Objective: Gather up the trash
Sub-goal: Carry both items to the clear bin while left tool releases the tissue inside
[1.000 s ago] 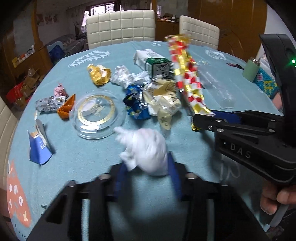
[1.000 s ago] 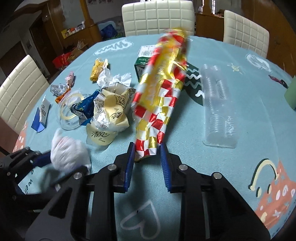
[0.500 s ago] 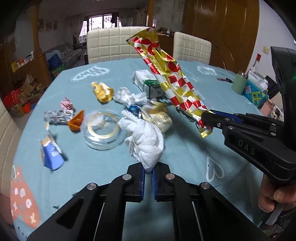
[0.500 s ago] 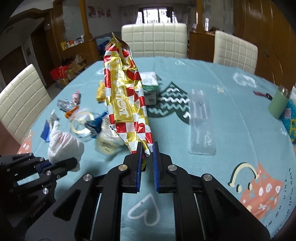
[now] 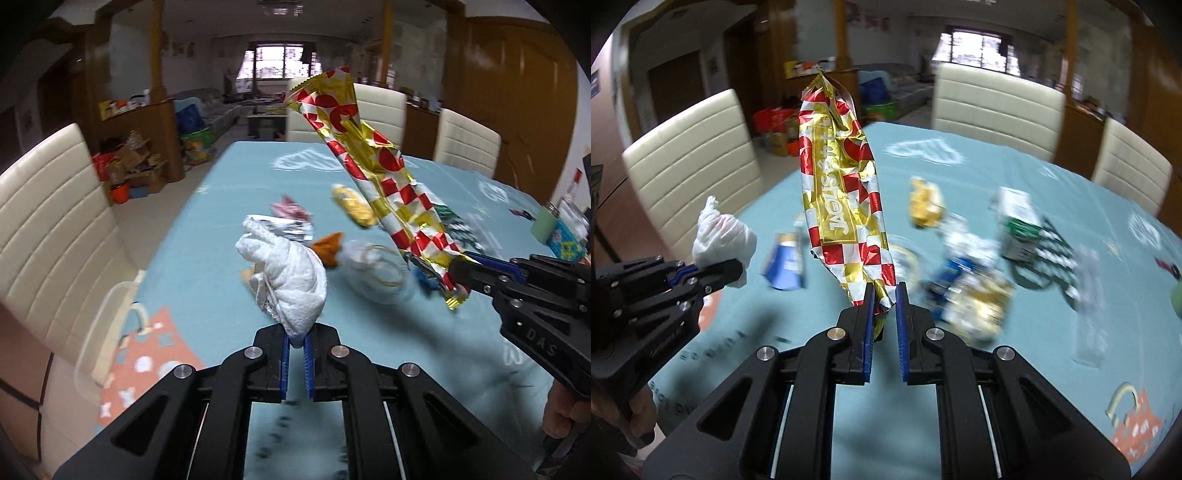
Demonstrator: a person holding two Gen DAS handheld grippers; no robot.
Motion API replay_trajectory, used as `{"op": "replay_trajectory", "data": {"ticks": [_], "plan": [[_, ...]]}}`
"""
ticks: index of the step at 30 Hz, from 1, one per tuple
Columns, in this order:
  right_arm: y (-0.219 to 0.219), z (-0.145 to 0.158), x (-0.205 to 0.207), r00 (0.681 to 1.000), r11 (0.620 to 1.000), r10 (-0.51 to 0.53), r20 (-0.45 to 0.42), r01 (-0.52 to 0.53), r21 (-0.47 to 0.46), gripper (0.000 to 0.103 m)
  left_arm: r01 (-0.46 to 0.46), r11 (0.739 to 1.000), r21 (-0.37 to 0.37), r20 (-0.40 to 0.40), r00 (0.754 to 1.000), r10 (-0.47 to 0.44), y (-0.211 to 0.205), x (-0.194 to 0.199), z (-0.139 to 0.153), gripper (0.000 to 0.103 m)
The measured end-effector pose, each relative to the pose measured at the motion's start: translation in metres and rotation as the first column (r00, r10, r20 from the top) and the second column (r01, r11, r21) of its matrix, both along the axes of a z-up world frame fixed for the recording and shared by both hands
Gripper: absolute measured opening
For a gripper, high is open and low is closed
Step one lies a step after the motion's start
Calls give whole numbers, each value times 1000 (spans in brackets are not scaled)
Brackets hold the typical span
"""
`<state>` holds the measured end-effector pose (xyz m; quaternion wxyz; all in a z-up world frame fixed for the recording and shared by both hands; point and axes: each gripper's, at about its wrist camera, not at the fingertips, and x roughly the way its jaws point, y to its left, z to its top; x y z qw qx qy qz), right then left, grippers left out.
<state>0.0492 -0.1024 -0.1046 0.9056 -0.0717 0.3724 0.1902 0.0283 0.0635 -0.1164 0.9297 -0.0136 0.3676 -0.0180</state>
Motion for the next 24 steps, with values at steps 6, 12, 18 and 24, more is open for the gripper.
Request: {"op": "replay_trajectory", "data": {"ticks": [6, 12, 18, 24], "plan": [[59, 0, 7, 993, 993, 116, -6, -116, -9, 12, -127, 992, 13, -2, 992, 127, 59, 0, -4, 7], [108, -2, 17, 982, 982, 187, -7, -187, -17, 12, -228, 973, 25, -23, 973, 228, 111, 3, -13, 7], [142, -10, 25, 975, 975, 219, -22, -220, -37, 12, -281, 958, 56, -34, 958, 283, 141, 5, -24, 8], [164, -14, 29, 973, 971, 231, -25, -232, -56, 12, -365, 928, 71, -18, 930, 367, 164, 0, -34, 85]]}}
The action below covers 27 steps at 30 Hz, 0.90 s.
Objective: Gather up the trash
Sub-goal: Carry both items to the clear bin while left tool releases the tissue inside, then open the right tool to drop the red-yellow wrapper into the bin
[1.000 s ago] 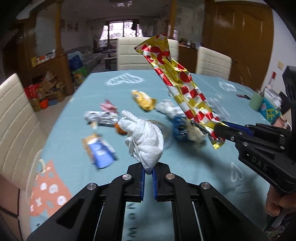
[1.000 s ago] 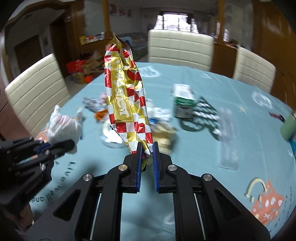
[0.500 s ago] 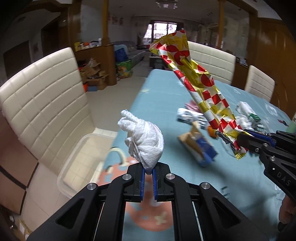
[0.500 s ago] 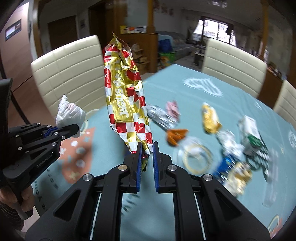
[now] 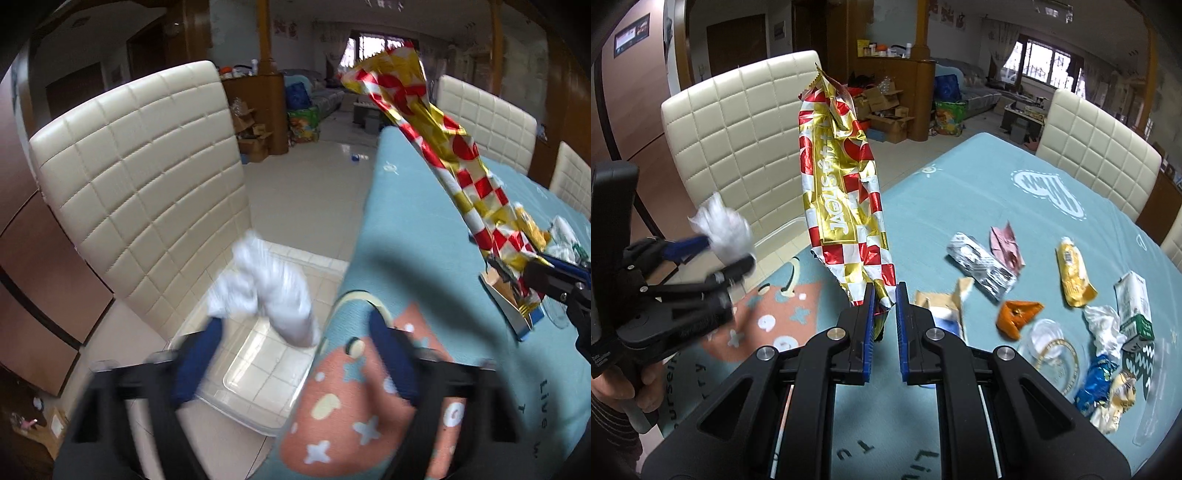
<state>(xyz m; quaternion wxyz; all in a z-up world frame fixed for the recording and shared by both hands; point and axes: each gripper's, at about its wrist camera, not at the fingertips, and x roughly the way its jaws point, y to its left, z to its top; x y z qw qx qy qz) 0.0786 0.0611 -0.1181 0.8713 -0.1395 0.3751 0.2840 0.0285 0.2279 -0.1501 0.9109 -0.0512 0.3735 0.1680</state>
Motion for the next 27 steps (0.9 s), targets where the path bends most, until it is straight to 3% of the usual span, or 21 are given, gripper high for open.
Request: {"op": "replay_trajectory", "data": {"ticks": [3, 18, 23, 25, 27], "plan": [[9, -3, 1, 1000, 1000, 4, -3, -4, -8, 12, 12, 1000, -13, 17, 1000, -12, 8, -6, 0, 85], [72, -15, -5, 995, 994, 102, -19, -102, -37, 14, -100, 995, 7, 11, 995, 100, 48, -41, 0, 85], [80, -11, -6, 993, 993, 114, -8, -114, -7, 15, -127, 992, -21, 11, 992, 127, 59, -49, -2, 85], [79, -11, -5, 995, 995, 96, -3, -96, -5, 24, -130, 991, -20, 9, 991, 131, 61, -50, -3, 85], [77, -11, -4, 997, 997, 76, 4, -76, -2, 86, -132, 991, -17, 6, 991, 132, 60, -51, -3, 85]]}}
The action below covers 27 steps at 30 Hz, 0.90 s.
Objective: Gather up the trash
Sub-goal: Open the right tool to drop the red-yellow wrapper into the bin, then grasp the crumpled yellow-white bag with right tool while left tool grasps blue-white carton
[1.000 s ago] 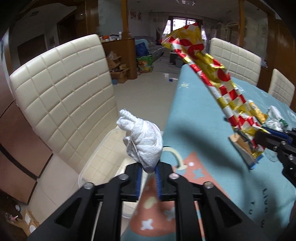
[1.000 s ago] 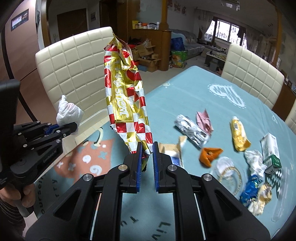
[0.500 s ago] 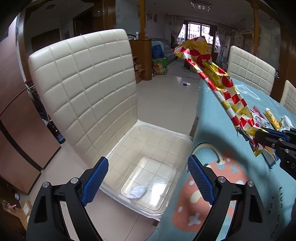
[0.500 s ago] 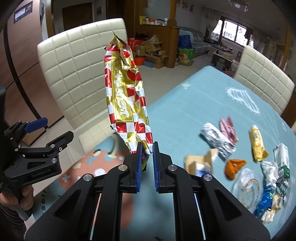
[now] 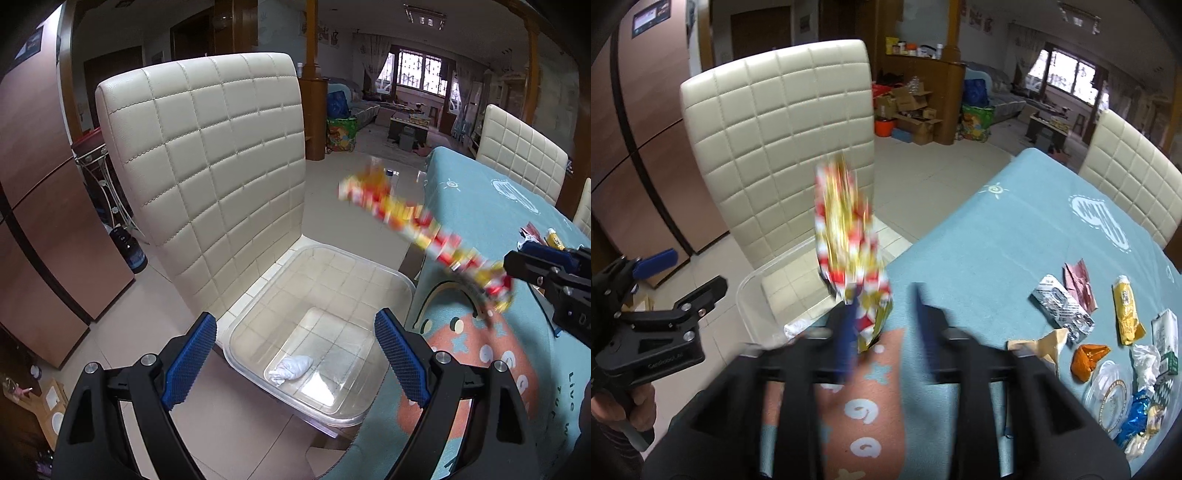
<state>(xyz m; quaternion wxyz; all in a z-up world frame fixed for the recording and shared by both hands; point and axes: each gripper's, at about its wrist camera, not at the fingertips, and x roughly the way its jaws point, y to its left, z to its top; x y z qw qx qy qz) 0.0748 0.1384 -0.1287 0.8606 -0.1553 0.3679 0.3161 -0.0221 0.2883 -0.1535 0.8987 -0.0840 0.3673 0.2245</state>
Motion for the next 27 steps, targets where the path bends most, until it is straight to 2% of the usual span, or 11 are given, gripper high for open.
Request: {"op": "replay_trajectory", "data": {"ticks": [1, 4, 9, 14, 22, 27], "plan": [[-3, 2, -1, 1000, 1000, -18, 24, 18, 14, 93, 0, 1000, 0, -1, 1000, 0, -1, 0, 0, 85], [-8, 7, -4, 997, 999, -30, 65, 28, 21, 92, 7, 1000, -1, -1, 1000, -7, -4, 1, 0, 85], [-25, 5, 0, 998, 997, -69, 14, 69, 41, 92, 30, 1000, -8, 3, 1000, -30, -11, 4, 4, 85], [-55, 6, -2, 991, 990, -134, 16, 133, 45, 92, 87, 996, 8, 9, 996, -87, -33, 10, 12, 85], [-130, 12, -3, 965, 962, -262, 5, 261, 75, 92, 218, 976, 14, 3, 976, -218, -92, 23, 19, 85], [-193, 19, -6, 925, 922, -380, 33, 375, 94, 92, 321, 947, 23, 3, 947, -321, -139, 33, 25, 85]]}}
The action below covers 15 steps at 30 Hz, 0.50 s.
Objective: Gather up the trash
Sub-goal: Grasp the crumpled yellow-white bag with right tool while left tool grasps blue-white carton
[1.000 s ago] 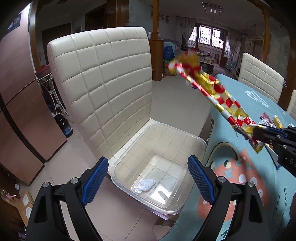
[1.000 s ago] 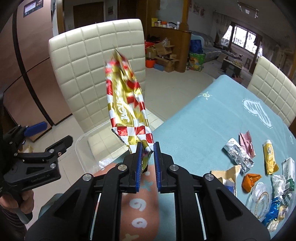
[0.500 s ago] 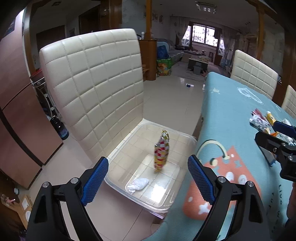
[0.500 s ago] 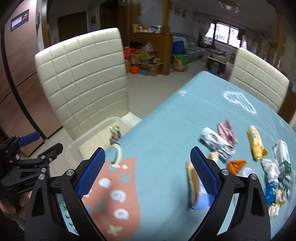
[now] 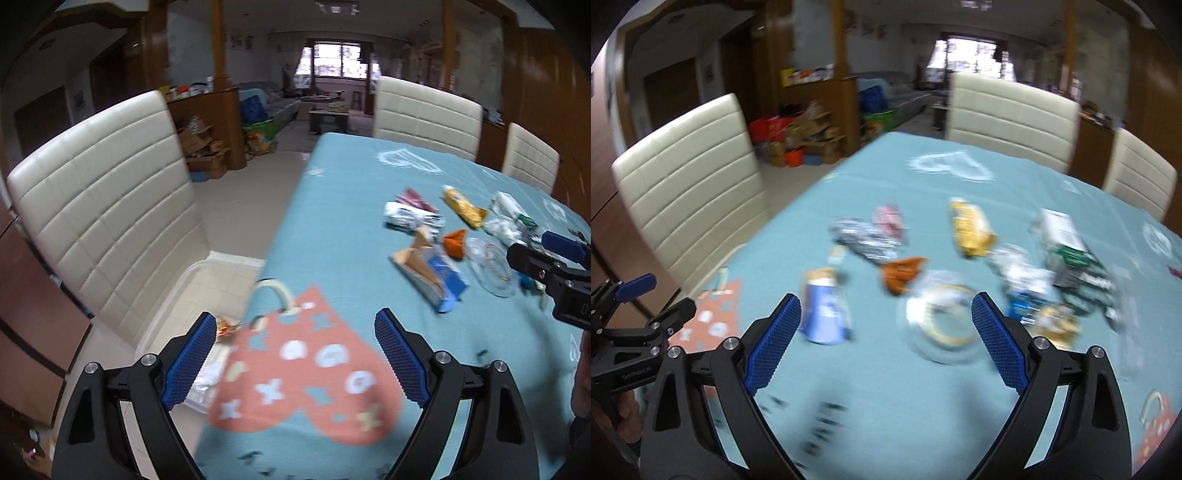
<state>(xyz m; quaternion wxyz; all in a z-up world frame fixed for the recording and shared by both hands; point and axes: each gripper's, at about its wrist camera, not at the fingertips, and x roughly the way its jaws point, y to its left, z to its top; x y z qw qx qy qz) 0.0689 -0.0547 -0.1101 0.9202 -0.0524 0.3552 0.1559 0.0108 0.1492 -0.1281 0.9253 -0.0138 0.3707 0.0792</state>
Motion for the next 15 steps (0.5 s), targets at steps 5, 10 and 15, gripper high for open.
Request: {"op": "replay_trajectory", "data": {"ticks": [5, 10, 15], "plan": [[-61, -4, 0, 994, 994, -112, -3, 112, 7, 92, 93, 996, 5, -2, 996, -93, -45, 13, 5, 85], [-104, -20, 6, 979, 981, -194, -62, 195, 11, 90, 150, 989, 13, -8, 989, -149, -79, 24, 6, 85], [-122, -43, 17, 968, 977, -209, -138, 212, 11, 77, 169, 985, 11, -40, 985, -169, -98, 35, -1, 85]]}}
